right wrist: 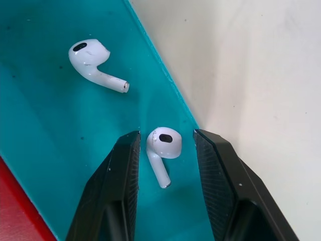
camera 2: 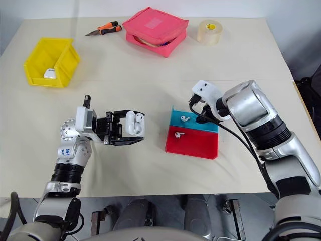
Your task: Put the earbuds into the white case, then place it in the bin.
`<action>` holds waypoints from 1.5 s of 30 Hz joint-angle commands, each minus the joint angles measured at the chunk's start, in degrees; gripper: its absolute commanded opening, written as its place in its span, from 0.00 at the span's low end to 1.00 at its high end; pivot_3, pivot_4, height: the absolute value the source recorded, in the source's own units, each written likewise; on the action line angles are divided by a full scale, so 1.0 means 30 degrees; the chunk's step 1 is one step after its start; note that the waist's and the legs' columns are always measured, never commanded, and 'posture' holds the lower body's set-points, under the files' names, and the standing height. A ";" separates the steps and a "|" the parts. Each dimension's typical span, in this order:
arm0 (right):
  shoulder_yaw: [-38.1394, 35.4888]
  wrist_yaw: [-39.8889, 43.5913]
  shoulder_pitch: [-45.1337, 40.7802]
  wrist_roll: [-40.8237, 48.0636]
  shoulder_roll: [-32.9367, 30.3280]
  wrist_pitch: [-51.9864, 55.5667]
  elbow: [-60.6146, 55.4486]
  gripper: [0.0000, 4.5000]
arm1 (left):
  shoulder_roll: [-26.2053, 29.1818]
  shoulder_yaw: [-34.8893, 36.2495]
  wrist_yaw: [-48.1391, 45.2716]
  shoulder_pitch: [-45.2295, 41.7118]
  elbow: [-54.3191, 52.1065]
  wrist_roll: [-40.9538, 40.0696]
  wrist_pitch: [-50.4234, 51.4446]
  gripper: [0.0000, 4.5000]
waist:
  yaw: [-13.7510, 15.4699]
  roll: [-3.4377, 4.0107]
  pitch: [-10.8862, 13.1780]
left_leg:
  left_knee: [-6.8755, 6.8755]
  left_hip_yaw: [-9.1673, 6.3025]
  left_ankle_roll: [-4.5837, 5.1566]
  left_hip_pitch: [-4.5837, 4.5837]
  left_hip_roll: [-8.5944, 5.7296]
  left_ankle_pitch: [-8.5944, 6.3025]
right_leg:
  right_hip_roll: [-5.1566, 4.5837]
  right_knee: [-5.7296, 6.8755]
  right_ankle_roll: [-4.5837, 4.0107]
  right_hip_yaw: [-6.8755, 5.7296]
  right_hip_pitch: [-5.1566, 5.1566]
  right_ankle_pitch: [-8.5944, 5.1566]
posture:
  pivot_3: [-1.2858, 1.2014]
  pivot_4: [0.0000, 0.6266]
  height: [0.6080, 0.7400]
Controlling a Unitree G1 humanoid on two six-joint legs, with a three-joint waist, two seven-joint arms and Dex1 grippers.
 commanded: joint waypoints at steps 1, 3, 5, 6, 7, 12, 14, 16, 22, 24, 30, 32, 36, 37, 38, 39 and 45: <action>0.0258 -0.0536 -0.0383 0.0232 0.0155 0.1027 0.0258 0.39 | 0.0053 0.0276 0.0133 -0.0040 -0.0314 -0.0085 -0.0196 0.62 | 0.0002 0.0000 0.0000 | 0.0000 -0.0002 0.0000 0.0000 0.0000 0.0000 | 0.0000 0.0000 0.0000 -0.0002 0.0000 0.0000 | 0.52 0.24 1.00; 0.0276 -0.0711 -0.0543 0.0421 0.0262 0.1479 0.0229 0.39 | 0.0056 0.0276 0.0170 -0.0034 -0.0328 -0.0074 -0.0202 0.62 | -0.0003 0.0001 -0.0001 | 0.0001 -0.0001 0.0000 0.0000 0.0000 0.0000 | 0.0000 0.0001 0.0000 0.0000 0.0001 0.0000 | 0.52 0.24 1.00; 0.0364 -0.0849 -0.0668 0.0587 0.0295 0.1849 0.0165 0.39 | 0.0059 0.0272 0.0193 -0.0033 -0.0333 -0.0058 -0.0216 0.62 | 0.0002 0.0001 -0.0001 | 0.0000 -0.0002 0.0000 0.0000 0.0000 0.0000 | 0.0000 0.0001 0.0000 0.0000 0.0000 0.0000 | 0.52 0.24 1.00; 0.0396 -0.0930 -0.0726 0.0699 0.0308 0.2022 0.0146 0.39 | 0.0064 0.0275 0.0192 -0.0034 -0.0324 -0.0058 -0.0220 0.62 | 0.0001 0.0001 -0.0001 | 0.0001 -0.0002 0.0000 0.0000 0.0000 0.0000 | 0.0000 0.0001 0.0000 -0.0001 0.0000 0.0000 | 0.52 0.24 1.00; 0.0436 -0.1001 -0.0767 0.0807 0.0296 0.2137 0.0122 0.39 | 0.0069 0.0276 0.0189 -0.0036 -0.0314 -0.0057 -0.0224 0.62 | -0.0003 0.0001 -0.0001 | 0.0001 -0.0001 0.0000 0.0000 -0.0001 0.0000 | 0.0000 0.0001 0.0000 -0.0001 0.0000 0.0000 | 0.52 0.24 1.00; 0.0686 -0.1279 -0.0899 0.1307 0.0149 0.2544 -0.0156 0.31 | 0.0088 0.0298 0.0127 -0.0096 -0.0202 -0.0063 -0.0261 0.62 | -0.0019 0.0002 -0.0001 | 0.0000 -0.0001 0.0000 0.0000 0.0000 0.0000 | 0.0001 0.0001 0.0000 -0.0001 0.0000 0.0000 | 0.52 0.24 1.00; 0.0566 -0.1551 -0.0803 0.1307 0.0187 0.2234 -0.0279 0.18 | 0.0088 0.0300 0.0088 -0.0174 -0.0103 -0.0061 -0.0269 0.62 | -0.0027 0.0002 -0.0002 | 0.0000 -0.0001 -0.0001 0.0000 0.0000 0.0000 | 0.0001 0.0001 0.0000 -0.0001 0.0000 0.0000 | 0.52 0.24 1.00; 0.0153 -0.1798 -0.0646 0.1355 0.0273 0.1785 -0.0488 0.11 | 0.0088 0.0267 0.0014 -0.0248 -0.0048 -0.0072 -0.0227 0.62 | -0.0051 0.0002 -0.0002 | 0.0000 0.0000 -0.0001 0.0002 0.0000 0.0000 | 0.0001 0.0003 0.0000 0.0000 0.0000 0.0000 | 0.52 0.24 1.00; -0.2011 -0.2299 0.0379 0.1969 0.0094 -0.0489 -0.1806 0.11 | 0.0094 0.0046 -0.0585 -0.0541 0.0060 -0.0189 0.0069 0.62 | -0.0044 0.0002 -0.0002 | 0.0000 0.0001 -0.0002 -0.0008 -0.0001 0.0001 | 0.0001 0.0004 0.0000 -0.0002 -0.0008 0.0000 | 0.52 0.24 1.00; -0.4126 -0.2296 0.1527 0.2816 0.0376 -0.2324 -0.3344 0.11 | 0.0037 -0.0051 -0.0937 -0.0830 0.0235 -0.0247 0.0195 0.62 | -0.0011 0.0002 -0.0001 | 0.0000 0.0002 -0.0002 -0.0025 -0.0003 0.0001 | 0.0001 0.0003 0.0000 -0.0001 -0.0025 0.0000 | 0.52 0.24 1.00; -1.0057 -0.2386 0.5031 0.6943 0.2396 -0.3869 -0.8508 0.11 | -0.0251 -0.0340 -0.2166 -0.1961 0.1479 -0.0469 0.0514 0.62 | 0.0015 0.0000 -0.0003 | 0.0005 0.0013 -0.0001 -0.0037 -0.0007 0.0001 | 0.0002 0.0014 0.0003 0.0005 -0.0043 0.0002 | 0.52 0.24 1.00; -1.1192 -0.2955 0.5923 0.8290 0.3578 -0.3702 -1.0094 0.11 | -0.0370 -0.0496 -0.2619 -0.2408 0.2112 -0.0479 0.0551 0.62 | -0.0013 -0.0001 -0.0004 | 0.0005 0.0007 -0.0001 -0.0031 -0.0009 0.0001 | 0.0005 0.0019 0.0003 0.0005 -0.0033 0.0002 | 0.52 0.24 1.00; -1.2889 -0.4731 0.7250 1.0737 0.6438 -0.3814 -1.2451 0.11 | -0.0729 -0.0653 -0.2971 -0.3224 0.3168 -0.0558 0.0719 0.62 | -0.0026 -0.0002 -0.0004 | 0.0007 0.0019 -0.0003 -0.0020 -0.0008 0.0003 | 0.0012 0.0041 0.0002 0.0017 -0.0040 0.0002 | 0.52 0.24 1.00; -1.3105 -0.5218 0.7579 1.1288 0.7080 -0.3823 -1.2841 0.11 | -0.0690 -0.0832 -0.3002 -0.3344 0.3349 -0.0639 0.0750 0.62 | -0.0013 -0.0001 -0.0004 | 0.0008 0.0013 -0.0003 -0.0021 -0.0012 0.0003 | 0.0012 0.0043 0.0002 0.0016 -0.0039 0.0002 | 0.52 0.24 1.00; -1.3215 -0.5646 0.7985 1.1840 0.7743 -0.4061 -1.3267 0.11 | -0.0658 -0.1103 -0.3011 -0.3483 0.3501 -0.0727 0.0765 0.62 | -0.0015 -0.0001 -0.0004 | 0.0012 0.0014 -0.0002 -0.0020 -0.0016 0.0003 | 0.0009 0.0044 0.0002 0.0017 -0.0038 0.0002 | 0.52 0.24 1.00; -1.3259 -0.6060 0.8338 1.2389 0.8309 -0.4120 -1.3647 0.11 | -0.0642 -0.1322 -0.3013 -0.3616 0.3634 -0.0812 0.0812 0.62 | -0.0003 -0.0001 -0.0007 | 0.0013 0.0020 -0.0002 -0.0004 -0.0018 0.0003 | 0.0009 0.0047 0.0003 0.0026 -0.0034 0.0002 | 0.52 0.24 1.00; -1.2293 -0.7635 0.9885 1.3949 0.8828 -0.4113 -1.4714 0.11 | -0.0275 -0.2085 -0.3013 -0.4103 0.3944 -0.1435 0.0805 0.62 | -0.0053 0.0002 -0.0006 | 0.0003 0.0020 -0.0002 0.0005 -0.0027 0.0003 | 0.0011 0.0050 -0.0001 0.0025 -0.0035 0.0000 | 0.52 0.24 1.00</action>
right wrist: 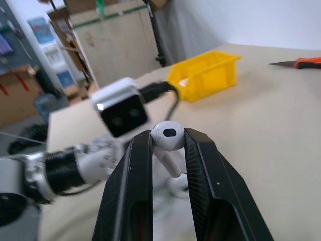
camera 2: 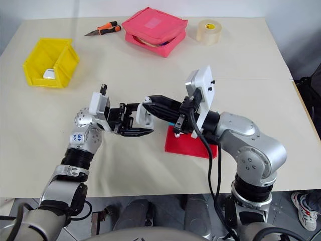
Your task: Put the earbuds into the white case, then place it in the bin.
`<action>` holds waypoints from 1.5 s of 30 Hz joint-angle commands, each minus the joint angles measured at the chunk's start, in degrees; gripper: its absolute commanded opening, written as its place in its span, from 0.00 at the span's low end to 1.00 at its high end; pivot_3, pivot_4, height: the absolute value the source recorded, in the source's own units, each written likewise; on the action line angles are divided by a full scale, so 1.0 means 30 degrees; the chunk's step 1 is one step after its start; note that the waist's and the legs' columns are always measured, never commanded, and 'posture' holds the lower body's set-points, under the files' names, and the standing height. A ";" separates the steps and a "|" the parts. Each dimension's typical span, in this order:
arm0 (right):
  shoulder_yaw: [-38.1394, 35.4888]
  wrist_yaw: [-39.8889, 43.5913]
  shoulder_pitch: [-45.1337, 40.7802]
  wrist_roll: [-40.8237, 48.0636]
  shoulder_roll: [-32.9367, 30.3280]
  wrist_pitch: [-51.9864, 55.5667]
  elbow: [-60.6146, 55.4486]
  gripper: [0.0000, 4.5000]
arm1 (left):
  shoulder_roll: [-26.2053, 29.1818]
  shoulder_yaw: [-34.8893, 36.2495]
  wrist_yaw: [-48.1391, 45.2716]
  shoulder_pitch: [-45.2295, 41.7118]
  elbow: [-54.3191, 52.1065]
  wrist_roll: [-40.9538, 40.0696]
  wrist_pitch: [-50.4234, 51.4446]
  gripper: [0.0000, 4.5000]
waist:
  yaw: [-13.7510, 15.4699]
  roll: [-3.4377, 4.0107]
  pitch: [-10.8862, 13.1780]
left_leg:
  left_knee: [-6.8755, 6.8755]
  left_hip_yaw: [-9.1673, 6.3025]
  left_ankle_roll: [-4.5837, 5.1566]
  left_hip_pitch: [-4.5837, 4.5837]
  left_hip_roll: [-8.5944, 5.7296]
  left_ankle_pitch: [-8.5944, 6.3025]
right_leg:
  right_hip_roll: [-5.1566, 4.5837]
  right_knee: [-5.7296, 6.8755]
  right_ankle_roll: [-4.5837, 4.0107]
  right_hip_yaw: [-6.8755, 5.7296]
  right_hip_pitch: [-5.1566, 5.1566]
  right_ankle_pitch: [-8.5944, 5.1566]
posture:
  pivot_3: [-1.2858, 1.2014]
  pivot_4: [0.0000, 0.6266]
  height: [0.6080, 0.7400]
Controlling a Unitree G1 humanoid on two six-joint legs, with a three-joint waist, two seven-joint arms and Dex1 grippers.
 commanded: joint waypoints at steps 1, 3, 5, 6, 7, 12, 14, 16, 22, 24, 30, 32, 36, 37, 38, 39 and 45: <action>0.0442 -0.0765 0.0673 0.0882 -0.0229 -0.0419 -0.1045 0.11 | 0.0374 -0.0249 -0.2142 -0.0558 -0.0003 -0.0802 -0.0035 0.62 | -0.0034 0.0001 -0.0001 | -0.0002 0.0001 0.0000 0.0005 0.0000 0.0000 | 0.0001 0.0000 -0.0001 0.0002 0.0002 -0.0001 | 0.52 0.24 1.00; 0.0654 -0.1058 0.0915 0.1142 -0.0298 -0.0570 -0.1099 0.11 | 0.0564 -0.0342 -0.2143 -0.0526 -0.0113 -0.1033 0.0031 0.62 | -0.0068 0.0002 -0.0001 | -0.0006 0.0003 0.0000 0.0007 0.0000 0.0000 | 0.0001 0.0001 -0.0002 0.0003 0.0001 -0.0001 | 0.52 0.24 1.00; 0.0900 -0.1204 0.1150 0.1324 -0.0489 -0.0711 -0.1090 0.11 | 0.0741 -0.0449 -0.2143 -0.0471 -0.0246 -0.1234 0.0071 0.62 | -0.0114 0.0002 -0.0001 | -0.0005 0.0004 0.0001 0.0005 0.0000 0.0000 | 0.0001 0.0001 -0.0003 0.0003 0.0001 -0.0002 | 0.52 0.24 1.00; 0.1022 -0.1150 0.1272 0.1348 -0.0677 -0.0831 -0.1035 0.11 | 0.0801 -0.0519 -0.2143 -0.0455 -0.0309 -0.1298 0.0092 0.62 | -0.0130 0.0002 -0.0001 | -0.0006 0.0004 0.0001 0.0007 0.0000 0.0000 | 0.0000 0.0001 -0.0003 0.0004 0.0003 -0.0002 | 0.52 0.24 1.00; 0.1162 -0.1118 0.1367 0.1341 -0.0813 -0.0983 -0.0961 0.11 | 0.0887 -0.0600 -0.2143 -0.0402 -0.0424 -0.1377 0.0120 0.62 | -0.0139 0.0002 -0.0001 | -0.0007 0.0004 0.0001 0.0007 0.0000 0.0000 | 0.0001 0.0001 -0.0003 0.0004 0.0002 -0.0002 | 0.52 0.24 1.00; 0.1897 -0.1020 0.1481 0.1312 -0.1243 -0.1724 -0.0493 0.11 | 0.1065 -0.0852 -0.2142 -0.0098 -0.0981 -0.1605 0.0263 0.62 | -0.0178 0.0002 -0.0001 | -0.0007 0.0004 0.0001 0.0007 -0.0001 0.0000 | 0.0001 0.0001 -0.0004 0.0005 0.0001 -0.0002 | 0.52 0.24 1.00; 0.2145 -0.1007 0.1476 0.1313 -0.1329 -0.1999 -0.0364 0.11 | 0.1076 -0.0884 -0.2142 0.0031 -0.1161 -0.1626 0.0312 0.62 | -0.0199 0.0002 -0.0001 | -0.0007 0.0004 0.0001 0.0009 -0.0001 0.0000 | 0.0000 0.0001 -0.0003 0.0005 0.0003 -0.0002 | 0.52 0.24 1.00; 0.2378 -0.0988 0.1391 0.1287 -0.1411 -0.2323 -0.0222 0.11 | 0.1052 -0.0914 -0.2142 0.0195 -0.1370 -0.1627 0.0382 0.62 | -0.0248 0.0002 -0.0001 | -0.0008 0.0004 0.0001 0.0009 -0.0001 0.0000 | 0.0000 0.0001 -0.0003 0.0006 0.0003 -0.0002 | 0.52 0.24 1.00; 0.3025 -0.0716 0.1577 0.1047 -0.2182 -0.2789 0.0144 0.11 | 0.0836 -0.0863 -0.2142 0.0588 -0.1980 -0.1496 0.0568 0.62 | -0.0360 0.0002 -0.0001 | -0.0007 0.0003 0.0003 0.0008 -0.0001 0.0001 | 0.0000 0.0001 -0.0003 0.0005 0.0002 -0.0002 | 0.52 0.24 1.00; 0.3344 -0.0522 0.1915 0.0886 -0.2693 -0.2909 0.0146 0.11 | 0.0743 -0.0791 -0.2142 0.0668 -0.2192 -0.1450 0.0716 0.62 | -0.0361 0.0001 -0.0001 | -0.0007 0.0002 0.0003 0.0007 -0.0001 0.0001 | 0.0000 0.0001 -0.0004 0.0005 0.0004 -0.0002 | 0.52 0.24 1.00; 0.3575 0.0032 0.2613 0.1152 -0.4096 -0.3216 0.0012 0.11 | 0.0610 -0.0721 -0.1838 0.0579 -0.2313 -0.1042 0.1301 0.62 | -0.0339 0.0001 -0.0001 | -0.0008 0.0004 0.0003 0.0007 -0.0001 0.0001 | -0.0003 0.0000 -0.0004 0.0008 0.0004 -0.0002 | 0.52 0.24 1.00; 0.3578 0.0131 0.2686 0.1314 -0.4409 -0.3242 0.0063 0.11 | 0.0577 -0.0806 -0.1728 0.0454 -0.2224 -0.0813 0.1415 0.62 | -0.0349 0.0001 -0.0001 | -0.0006 0.0010 0.0004 0.0006 -0.0005 0.0001 | -0.0008 0.0000 -0.0003 0.0014 0.0005 -0.0002 | 0.52 0.24 1.00; 0.3713 0.0441 0.3035 0.1079 -0.5105 -0.3577 0.0316 0.11 | 0.0505 -0.1073 -0.1385 0.0350 -0.2312 -0.0351 0.1670 0.62 | -0.0339 0.0000 -0.0001 | -0.0007 0.0009 0.0005 0.0007 -0.0005 0.0001 | -0.0008 0.0001 -0.0003 0.0014 0.0005 -0.0002 | 0.52 0.24 1.00; 0.3775 0.0525 0.3136 0.0930 -0.5263 -0.3703 0.0419 0.11 | 0.0509 -0.1129 -0.1306 0.0355 -0.2384 -0.0232 0.1775 0.62 | -0.0339 0.0000 -0.0001 | -0.0007 0.0009 0.0005 0.0006 -0.0005 0.0001 | -0.0009 0.0000 -0.0003 0.0015 0.0006 -0.0002 | 0.52 0.24 1.00; 0.3825 0.0602 0.3218 0.0826 -0.5389 -0.3827 0.0509 0.11 | 0.0496 -0.1144 -0.1272 0.0349 -0.2423 -0.0143 0.1837 0.62 | -0.0339 0.0000 -0.0001 | -0.0007 0.0010 0.0006 0.0005 -0.0005 0.0001 | -0.0010 0.0000 -0.0003 0.0015 0.0006 -0.0002 | 0.52 0.24 1.00; 0.3866 0.0688 0.3323 0.0754 -0.5526 -0.3962 0.0596 0.11 | 0.0503 -0.1179 -0.1261 0.0340 -0.2459 -0.0019 0.1885 0.62 | -0.0339 0.0000 -0.0001 | -0.0007 0.0010 0.0006 0.0006 -0.0005 0.0001 | -0.0009 0.0000 -0.0003 0.0015 0.0005 -0.0002 | 0.52 0.24 1.00; 0.3976 0.1573 0.4056 -0.0079 -0.6776 -0.5084 0.1583 0.11 | 0.0532 -0.1119 -0.1443 0.0020 -0.2648 0.0368 0.1799 0.62 | -0.0303 -0.0001 -0.0002 | -0.0005 0.0010 0.0008 0.0006 -0.0006 0.0002 | -0.0012 0.0000 -0.0003 0.0015 0.0009 -0.0002 | 0.52 0.24 1.00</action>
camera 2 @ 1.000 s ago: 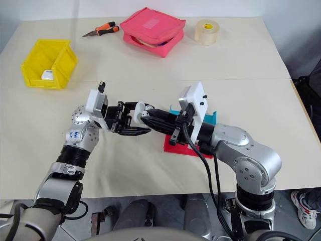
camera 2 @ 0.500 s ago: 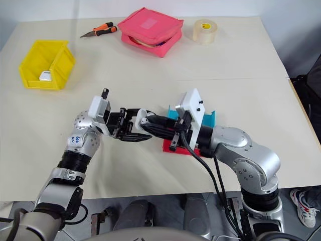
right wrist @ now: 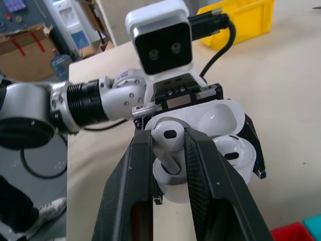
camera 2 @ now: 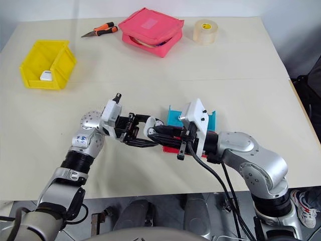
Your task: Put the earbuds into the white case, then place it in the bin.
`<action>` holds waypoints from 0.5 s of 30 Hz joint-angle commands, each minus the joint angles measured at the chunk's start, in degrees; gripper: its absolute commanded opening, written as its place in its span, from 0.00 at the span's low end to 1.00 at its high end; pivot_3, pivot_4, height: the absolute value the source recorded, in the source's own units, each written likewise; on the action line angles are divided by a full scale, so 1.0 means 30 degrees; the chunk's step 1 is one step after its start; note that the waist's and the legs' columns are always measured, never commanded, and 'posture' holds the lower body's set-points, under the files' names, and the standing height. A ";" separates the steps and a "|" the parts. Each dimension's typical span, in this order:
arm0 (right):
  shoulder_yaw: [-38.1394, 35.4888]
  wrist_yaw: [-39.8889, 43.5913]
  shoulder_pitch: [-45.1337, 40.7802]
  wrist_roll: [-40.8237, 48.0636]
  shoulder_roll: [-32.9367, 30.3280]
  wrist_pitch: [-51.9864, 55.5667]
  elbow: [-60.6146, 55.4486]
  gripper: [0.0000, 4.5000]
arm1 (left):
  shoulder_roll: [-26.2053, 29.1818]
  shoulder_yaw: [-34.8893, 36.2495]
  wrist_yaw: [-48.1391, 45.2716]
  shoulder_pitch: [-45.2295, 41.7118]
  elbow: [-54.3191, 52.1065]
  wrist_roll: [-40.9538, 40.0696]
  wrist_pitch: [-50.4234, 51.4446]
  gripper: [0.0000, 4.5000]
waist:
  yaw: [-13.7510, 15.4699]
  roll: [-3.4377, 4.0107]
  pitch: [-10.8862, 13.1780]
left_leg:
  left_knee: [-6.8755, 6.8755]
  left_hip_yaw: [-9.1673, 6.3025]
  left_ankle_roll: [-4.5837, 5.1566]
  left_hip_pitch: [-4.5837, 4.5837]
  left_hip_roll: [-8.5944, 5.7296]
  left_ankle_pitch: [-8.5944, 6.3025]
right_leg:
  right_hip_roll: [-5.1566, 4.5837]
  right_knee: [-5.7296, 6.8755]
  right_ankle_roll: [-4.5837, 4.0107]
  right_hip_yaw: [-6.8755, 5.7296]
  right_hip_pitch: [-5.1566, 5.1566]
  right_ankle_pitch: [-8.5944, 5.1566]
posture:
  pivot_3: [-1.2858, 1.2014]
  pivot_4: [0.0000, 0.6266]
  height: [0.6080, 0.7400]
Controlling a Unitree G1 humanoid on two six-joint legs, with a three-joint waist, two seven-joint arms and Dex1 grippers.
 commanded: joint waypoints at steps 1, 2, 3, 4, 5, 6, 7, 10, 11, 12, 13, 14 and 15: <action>0.0053 0.0428 0.0634 -0.1158 -0.1139 -0.0315 0.1123 0.11 | 0.0003 0.0874 -0.1473 -0.0861 -0.1115 -0.0771 -0.0161 0.62 | -0.0002 0.0001 0.0000 | -0.0001 0.0000 0.0000 0.0000 0.0000 0.0000 | 0.0000 0.0001 0.0000 0.0001 -0.0002 0.0000 | 0.52 0.24 1.00; 0.0013 0.0583 0.0640 -0.1227 -0.1323 -0.0483 0.1300 0.11 | -0.0025 0.0930 -0.1447 -0.0944 -0.1185 -0.0793 -0.0130 0.62 | 0.0004 0.0000 0.0000 | -0.0001 0.0002 0.0000 0.0000 0.0000 0.0000 | 0.0000 0.0001 0.0000 0.0002 -0.0001 0.0000 | 0.52 0.24 1.00; -0.0045 0.0675 0.0635 -0.1208 -0.1461 -0.0598 0.1416 0.11 | -0.0042 0.0964 -0.1421 -0.0994 -0.1252 -0.0794 -0.0101 0.62 | 0.0018 0.0000 0.0000 | -0.0001 -0.0001 0.0000 -0.0002 0.0000 0.0000 | 0.0000 0.0000 0.0000 0.0000 -0.0001 0.0000 | 0.52 0.24 1.00; -0.0084 0.0730 0.0631 -0.1172 -0.1568 -0.0695 0.1507 0.11 | -0.0059 0.0968 -0.1390 -0.1018 -0.1292 -0.0772 -0.0074 0.62 | 0.0023 0.0000 0.0000 | 0.0002 0.0000 0.0001 -0.0001 0.0000 0.0000 | -0.0002 0.0000 0.0000 0.0001 0.0000 0.0000 | 0.52 0.24 1.00; -0.0124 0.0804 0.0652 -0.1171 -0.1696 -0.0798 0.1582 0.11 | -0.0079 0.0965 -0.1328 -0.1016 -0.1368 -0.0765 -0.0018 0.62 | 0.0026 0.0000 0.0000 | 0.0002 0.0000 0.0001 -0.0001 0.0000 0.0000 | -0.0003 0.0000 0.0000 0.0001 0.0000 0.0000 | 0.52 0.24 1.00; -0.0138 0.0871 0.0659 -0.1189 -0.1787 -0.0886 0.1655 0.11 | -0.0102 0.0961 -0.1289 -0.1027 -0.1397 -0.0757 0.0012 0.62 | 0.0045 0.0000 0.0000 | 0.0001 -0.0001 0.0001 0.0000 0.0000 0.0000 | -0.0004 0.0001 0.0000 0.0002 0.0001 0.0000 | 0.52 0.24 1.00; -0.0200 0.0936 0.0726 -0.1232 -0.1913 -0.1001 0.1745 0.11 | -0.0151 0.0969 -0.1204 -0.0996 -0.1471 -0.0767 0.0030 0.62 | 0.0073 0.0000 0.0000 | 0.0001 -0.0001 0.0002 0.0000 0.0000 0.0001 | -0.0004 0.0001 0.0001 0.0001 0.0000 0.0000 | 0.52 0.24 1.00; -0.0383 0.1053 0.0867 -0.1312 -0.2115 -0.1507 0.1968 0.11 | -0.0303 0.1052 -0.0896 -0.0938 -0.1582 -0.0738 0.0077 0.62 | 0.0171 0.0000 0.0000 | 0.0004 0.0003 0.0004 -0.0003 -0.0001 0.0001 | -0.0006 0.0000 0.0001 0.0002 0.0001 0.0000 | 0.52 0.24 1.00; -0.0427 0.1084 0.0875 -0.1287 -0.2172 -0.1618 0.2033 0.11 | -0.0362 0.1086 -0.0755 -0.0916 -0.1600 -0.0704 0.0091 0.62 | 0.0225 0.0000 0.0000 | 0.0004 0.0003 0.0004 0.0000 -0.0001 0.0001 | -0.0006 0.0001 0.0001 0.0002 0.0001 0.0000 | 0.52 0.24 1.00; -0.0496 0.1143 0.0852 -0.1286 -0.2240 -0.1734 0.2137 0.11 | -0.0443 0.1114 -0.0637 -0.0876 -0.1635 -0.0708 0.0113 0.62 | 0.0279 0.0000 0.0000 | 0.0004 0.0003 0.0003 0.0000 -0.0001 0.0001 | -0.0006 0.0001 0.0001 0.0002 0.0000 0.0000 | 0.52 0.24 1.00; -0.0553 0.1204 0.0817 -0.1318 -0.2296 -0.1854 0.2261 0.11 | -0.0536 0.1150 -0.0525 -0.0847 -0.1653 -0.0721 0.0109 0.62 | 0.0340 0.0000 0.0000 | 0.0006 0.0003 0.0003 0.0000 0.0000 0.0001 | -0.0006 0.0001 0.0001 0.0002 0.0001 0.0001 | 0.52 0.24 1.00; -0.0584 0.1274 0.0783 -0.1378 -0.2361 -0.1994 0.2399 0.11 | -0.0628 0.1176 -0.0426 -0.0827 -0.1666 -0.0724 0.0113 0.62 | 0.0392 0.0000 0.0000 | 0.0007 0.0008 0.0004 0.0001 -0.0001 0.0001 | -0.0006 0.0001 0.0001 0.0007 0.0001 0.0001 | 0.52 0.24 1.00; -0.0564 0.1357 0.0745 -0.1477 -0.2446 -0.2128 0.2528 0.11 | -0.0702 0.1188 -0.0399 -0.0817 -0.1671 -0.0725 0.0105 0.62 | 0.0431 -0.0001 0.0000 | 0.0010 0.0006 0.0004 0.0000 -0.0001 0.0001 | -0.0006 0.0001 0.0002 0.0006 0.0004 0.0002 | 0.52 0.24 1.00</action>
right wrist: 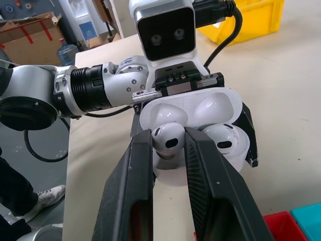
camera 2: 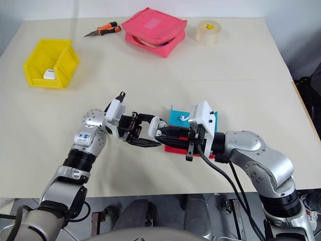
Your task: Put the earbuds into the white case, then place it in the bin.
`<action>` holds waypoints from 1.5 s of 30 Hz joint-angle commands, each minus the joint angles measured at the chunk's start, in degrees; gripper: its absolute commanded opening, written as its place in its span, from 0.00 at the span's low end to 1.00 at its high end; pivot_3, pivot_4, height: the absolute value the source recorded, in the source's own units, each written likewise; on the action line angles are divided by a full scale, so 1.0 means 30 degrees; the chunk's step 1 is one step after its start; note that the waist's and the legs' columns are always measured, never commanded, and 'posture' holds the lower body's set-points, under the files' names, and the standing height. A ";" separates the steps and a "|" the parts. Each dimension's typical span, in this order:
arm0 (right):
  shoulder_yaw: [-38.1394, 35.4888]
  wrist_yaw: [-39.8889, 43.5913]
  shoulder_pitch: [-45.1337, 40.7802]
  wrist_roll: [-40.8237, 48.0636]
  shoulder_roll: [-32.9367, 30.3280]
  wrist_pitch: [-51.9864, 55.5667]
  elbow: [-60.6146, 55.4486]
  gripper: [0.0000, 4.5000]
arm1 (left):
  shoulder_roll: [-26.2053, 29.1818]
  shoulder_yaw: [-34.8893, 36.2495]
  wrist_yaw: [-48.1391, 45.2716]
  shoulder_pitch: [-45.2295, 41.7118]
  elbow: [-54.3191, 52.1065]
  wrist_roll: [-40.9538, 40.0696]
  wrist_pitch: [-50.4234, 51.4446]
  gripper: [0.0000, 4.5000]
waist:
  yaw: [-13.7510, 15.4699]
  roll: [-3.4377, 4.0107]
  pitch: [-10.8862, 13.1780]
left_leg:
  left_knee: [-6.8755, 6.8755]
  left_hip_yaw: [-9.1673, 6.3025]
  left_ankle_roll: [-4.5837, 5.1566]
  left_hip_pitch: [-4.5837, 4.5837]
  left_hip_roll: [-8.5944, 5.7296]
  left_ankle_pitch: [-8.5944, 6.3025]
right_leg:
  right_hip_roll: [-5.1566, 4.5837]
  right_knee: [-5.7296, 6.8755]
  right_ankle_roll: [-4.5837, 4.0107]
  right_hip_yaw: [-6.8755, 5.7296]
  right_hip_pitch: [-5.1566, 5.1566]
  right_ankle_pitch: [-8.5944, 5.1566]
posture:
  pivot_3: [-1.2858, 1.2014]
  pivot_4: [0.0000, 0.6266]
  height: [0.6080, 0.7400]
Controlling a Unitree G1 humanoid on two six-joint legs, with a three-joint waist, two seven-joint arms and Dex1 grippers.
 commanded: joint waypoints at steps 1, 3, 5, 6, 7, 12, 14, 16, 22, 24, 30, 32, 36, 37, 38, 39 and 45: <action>-0.0543 -0.0159 0.0314 -0.1411 -0.0936 -0.0018 0.1603 0.11 | -0.0333 0.1113 -0.0443 -0.0474 -0.1478 -0.1072 -0.0112 0.62 | 0.0058 0.0000 0.0000 | 0.0004 -0.0001 0.0001 -0.0001 0.0000 0.0000 | -0.0001 0.0000 0.0000 0.0000 0.0002 0.0000 | 0.52 0.24 1.00; -0.0398 0.0046 0.0114 -0.1582 -0.1101 -0.0218 0.1931 0.11 | -0.0508 0.1121 -0.0484 -0.0518 -0.1398 -0.1057 -0.0216 0.62 | 0.0068 -0.0001 0.0000 | 0.0007 -0.0001 0.0005 -0.0002 -0.0005 0.0000 | -0.0007 -0.0001 0.0001 0.0001 0.0004 0.0001 | 0.52 0.24 1.00; -0.0246 0.0238 -0.0153 -0.1718 -0.1238 -0.0409 0.2252 0.11 | -0.0663 0.1179 -0.0545 -0.0568 -0.1292 -0.0997 -0.0296 0.62 | 0.0037 -0.0001 0.0000 | 0.0006 0.0000 0.0007 0.0000 -0.0006 0.0000 | -0.0005 -0.0001 0.0002 0.0001 0.0004 0.0002 | 0.52 0.24 1.00; -0.0178 0.0331 -0.0273 -0.1780 -0.1296 -0.0503 0.2389 0.11 | -0.0736 0.1230 -0.0589 -0.0592 -0.1247 -0.0952 -0.0325 0.62 | 0.0028 -0.0001 0.0000 | 0.0005 0.0001 0.0007 0.0001 -0.0005 0.0001 | -0.0004 0.0000 0.0002 0.0001 0.0004 0.0002 | 0.52 0.24 1.00; -0.0102 0.0425 -0.0390 -0.1846 -0.1356 -0.0580 0.2521 0.11 | -0.0798 0.1285 -0.0636 -0.0608 -0.1215 -0.0910 -0.0346 0.62 | 0.0027 -0.0001 0.0000 | 0.0004 0.0001 0.0007 0.0002 -0.0003 0.0001 | -0.0003 0.0000 0.0002 0.0001 0.0004 0.0002 | 0.52 0.24 1.00; 0.0415 0.0896 -0.1081 -0.2280 -0.1748 -0.0701 0.3112 0.11 | -0.1047 0.1444 -0.0773 -0.0636 -0.1074 -0.0734 -0.0464 0.62 | 0.0053 -0.0001 0.0000 | 0.0007 0.0000 0.0008 -0.0001 -0.0004 0.0001 | -0.0005 0.0000 0.0002 -0.0001 0.0005 0.0002 | 0.52 0.24 1.00; 0.0613 0.1041 -0.1382 -0.2410 -0.1871 -0.0632 0.3182 0.11 | -0.1107 0.1502 -0.0839 -0.0675 -0.0928 -0.0672 -0.0529 0.62 | 0.0048 -0.0001 0.0000 | 0.0008 -0.0001 0.0008 -0.0001 -0.0004 0.0002 | -0.0005 0.0000 0.0002 -0.0002 0.0005 0.0002 | 0.52 0.24 1.00; 0.0771 0.1080 -0.1626 -0.2551 -0.1942 -0.0646 0.3231 0.28 | -0.1178 0.1533 -0.0875 -0.0701 -0.0833 -0.0620 -0.0590 0.62 | 0.0032 -0.0001 0.0000 | 0.0007 0.0001 0.0009 0.0000 -0.0004 0.0002 | -0.0004 0.0000 0.0002 -0.0001 0.0004 0.0002 | 0.52 0.24 1.00; 0.0716 0.1286 -0.2256 -0.2749 -0.1811 -0.0810 0.2688 0.69 | -0.1359 0.1731 -0.1012 -0.0765 -0.0564 -0.0433 -0.0581 0.62 | 0.0266 -0.0018 -0.0009 | 0.0037 -0.0006 0.0016 -0.0023 -0.0007 0.0002 | -0.0019 -0.0003 0.0007 -0.0009 0.0011 0.0005 | 0.52 0.24 1.00; 0.0543 0.1256 -0.2493 -0.2716 -0.1730 -0.0652 0.2466 0.69 | -0.1348 0.1790 -0.1069 -0.0784 -0.0485 -0.0431 -0.0570 0.62 | 0.0243 -0.0018 -0.0010 | 0.0030 -0.0003 0.0019 -0.0016 -0.0007 0.0003 | -0.0013 -0.0002 0.0010 -0.0007 0.0010 0.0007 | 0.52 0.24 1.00; 0.0039 0.1189 -0.2669 -0.2577 -0.1939 -0.0223 0.1821 0.69 | -0.1261 0.1842 -0.1178 -0.0756 -0.0279 -0.0425 -0.0612 0.62 | 0.0197 -0.0018 -0.0009 | 0.0029 -0.0008 0.0018 -0.0014 -0.0004 0.0003 | -0.0013 -0.0001 0.0010 -0.0010 0.0012 0.0008 | 0.52 0.24 1.00; -0.0127 0.1188 -0.2535 -0.2537 -0.2104 -0.0061 0.1560 0.69 | -0.1229 0.1838 -0.1180 -0.0703 -0.0286 -0.0416 -0.0629 0.62 | 0.0243 -0.0019 -0.0009 | 0.0031 -0.0006 0.0019 -0.0014 -0.0005 0.0004 | -0.0015 -0.0002 0.0010 -0.0008 0.0014 0.0008 | 0.52 0.24 1.00; -0.0618 0.0997 -0.2308 -0.2908 -0.2321 -0.0014 0.1426 0.69 | -0.1187 0.1871 -0.1242 -0.0654 -0.0269 -0.0439 -0.0680 0.62 | 0.0326 -0.0019 -0.0010 | 0.0032 -0.0006 0.0019 -0.0013 -0.0005 0.0004 | -0.0014 -0.0002 0.0010 -0.0008 0.0014 0.0008 | 0.52 0.24 1.00; -0.0733 0.0871 -0.2365 -0.3160 -0.2401 -0.0067 0.1573 0.69 | -0.1175 0.1872 -0.1294 -0.0644 -0.0274 -0.0460 -0.0678 0.62 | 0.0339 -0.0019 -0.0010 | 0.0032 -0.0006 0.0018 -0.0011 -0.0005 0.0003 | -0.0014 -0.0002 0.0009 -0.0008 0.0015 0.0008 | 0.52 0.24 1.00; -0.0774 0.0743 -0.2486 -0.3508 -0.2507 -0.0147 0.1810 0.69 | -0.1172 0.1870 -0.1366 -0.0650 -0.0256 -0.0480 -0.0688 0.62 | 0.0351 -0.0019 -0.0010 | 0.0032 -0.0004 0.0019 -0.0011 -0.0006 0.0003 | -0.0015 -0.0002 0.0010 -0.0006 0.0015 0.0008 | 0.52 0.24 1.00; -0.0802 0.0653 -0.2606 -0.3811 -0.2565 -0.0261 0.2032 0.69 | -0.1174 0.1867 -0.1405 -0.0652 -0.0246 -0.0488 -0.0694 0.62 | 0.0364 -0.0019 -0.0010 | 0.0032 -0.0004 0.0019 -0.0012 -0.0006 0.0003 | -0.0014 -0.0002 0.0010 -0.0006 0.0014 0.0008 | 0.52 0.24 1.00; -0.0856 -0.0227 -0.4011 -0.5137 -0.2102 -0.0495 0.3385 0.69 | -0.1281 0.1849 -0.1465 -0.0749 -0.0088 -0.0427 -0.0780 0.62 | 0.0381 -0.0018 -0.0010 | 0.0028 0.0001 0.0019 -0.0010 -0.0005 0.0004 | -0.0012 -0.0001 0.0009 -0.0003 0.0013 0.0009 | 0.52 0.24 1.00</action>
